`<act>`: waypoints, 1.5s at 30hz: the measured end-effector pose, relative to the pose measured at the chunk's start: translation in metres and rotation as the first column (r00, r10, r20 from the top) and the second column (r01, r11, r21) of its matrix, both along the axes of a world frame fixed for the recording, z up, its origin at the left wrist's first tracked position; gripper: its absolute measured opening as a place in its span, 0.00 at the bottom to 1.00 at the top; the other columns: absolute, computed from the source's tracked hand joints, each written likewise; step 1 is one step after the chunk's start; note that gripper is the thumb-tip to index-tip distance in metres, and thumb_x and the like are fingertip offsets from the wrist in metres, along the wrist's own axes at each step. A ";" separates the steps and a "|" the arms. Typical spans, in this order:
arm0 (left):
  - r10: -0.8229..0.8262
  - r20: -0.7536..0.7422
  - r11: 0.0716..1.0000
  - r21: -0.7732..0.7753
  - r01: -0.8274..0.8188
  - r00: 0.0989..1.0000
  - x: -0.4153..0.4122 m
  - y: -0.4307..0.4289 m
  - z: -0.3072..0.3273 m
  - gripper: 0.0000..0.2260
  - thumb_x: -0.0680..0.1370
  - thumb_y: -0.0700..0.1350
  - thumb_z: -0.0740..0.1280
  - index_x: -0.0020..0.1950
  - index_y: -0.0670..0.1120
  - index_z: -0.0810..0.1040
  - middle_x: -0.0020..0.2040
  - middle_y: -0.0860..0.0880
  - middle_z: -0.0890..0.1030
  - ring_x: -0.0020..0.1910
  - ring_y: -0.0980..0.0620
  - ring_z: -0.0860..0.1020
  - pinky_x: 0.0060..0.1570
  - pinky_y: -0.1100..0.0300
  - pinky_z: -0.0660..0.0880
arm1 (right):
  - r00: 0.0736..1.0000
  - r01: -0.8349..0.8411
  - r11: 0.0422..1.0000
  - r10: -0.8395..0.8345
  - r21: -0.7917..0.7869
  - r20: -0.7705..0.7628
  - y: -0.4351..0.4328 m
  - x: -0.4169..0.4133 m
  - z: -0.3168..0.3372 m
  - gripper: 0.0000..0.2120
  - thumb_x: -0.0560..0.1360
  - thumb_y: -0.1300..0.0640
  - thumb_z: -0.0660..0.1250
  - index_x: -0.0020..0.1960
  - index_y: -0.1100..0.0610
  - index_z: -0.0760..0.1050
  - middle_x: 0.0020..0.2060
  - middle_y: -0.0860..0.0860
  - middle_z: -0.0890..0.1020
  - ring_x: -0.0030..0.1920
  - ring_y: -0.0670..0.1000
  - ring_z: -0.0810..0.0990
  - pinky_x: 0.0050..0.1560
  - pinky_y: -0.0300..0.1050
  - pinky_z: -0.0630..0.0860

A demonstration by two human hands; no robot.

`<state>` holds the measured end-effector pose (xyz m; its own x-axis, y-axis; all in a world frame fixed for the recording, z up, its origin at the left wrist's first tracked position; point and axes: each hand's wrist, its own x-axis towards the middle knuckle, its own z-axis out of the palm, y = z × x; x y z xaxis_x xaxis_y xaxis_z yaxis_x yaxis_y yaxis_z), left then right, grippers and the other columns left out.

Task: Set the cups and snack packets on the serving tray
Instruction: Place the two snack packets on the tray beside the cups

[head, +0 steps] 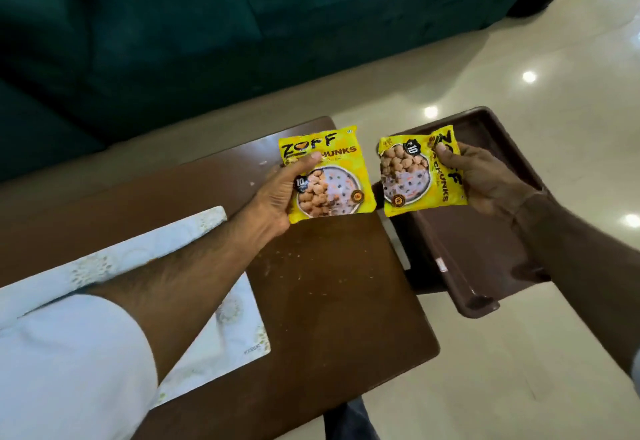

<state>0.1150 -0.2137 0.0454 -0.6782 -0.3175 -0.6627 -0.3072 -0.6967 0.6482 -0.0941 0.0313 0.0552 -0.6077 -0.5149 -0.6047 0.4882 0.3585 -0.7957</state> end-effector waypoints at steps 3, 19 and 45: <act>0.056 0.011 0.997 -0.046 -0.056 0.998 0.041 -0.039 0.011 0.18 0.73 0.47 0.75 0.61 0.43 0.81 0.54 0.40 0.85 0.51 0.38 0.85 0.45 0.46 0.82 | 0.991 -0.125 0.992 0.126 0.018 -0.050 -0.050 0.022 0.006 0.12 0.78 0.50 0.67 0.56 0.54 0.82 0.50 0.55 0.87 0.45 0.54 0.87 0.43 0.53 0.84; 0.441 0.231 0.872 -0.341 -0.352 0.867 0.319 -0.185 0.022 0.17 0.71 0.44 0.78 0.56 0.38 0.82 0.49 0.38 0.86 0.46 0.38 0.85 0.44 0.42 0.83 | 0.507 -0.812 0.508 0.858 0.288 -0.083 -0.256 0.204 0.022 0.08 0.79 0.52 0.68 0.49 0.57 0.81 0.42 0.56 0.88 0.36 0.51 0.86 0.34 0.41 0.81; 0.344 0.485 0.908 -0.389 -0.154 0.804 0.507 -0.189 -0.080 0.10 0.70 0.41 0.78 0.50 0.45 0.84 0.44 0.46 0.87 0.43 0.47 0.86 0.47 0.51 0.82 | -0.164 -0.706 -0.117 0.987 0.698 0.000 -0.320 0.346 -0.068 0.14 0.78 0.48 0.67 0.59 0.55 0.79 0.54 0.53 0.82 0.51 0.55 0.81 0.53 0.48 0.77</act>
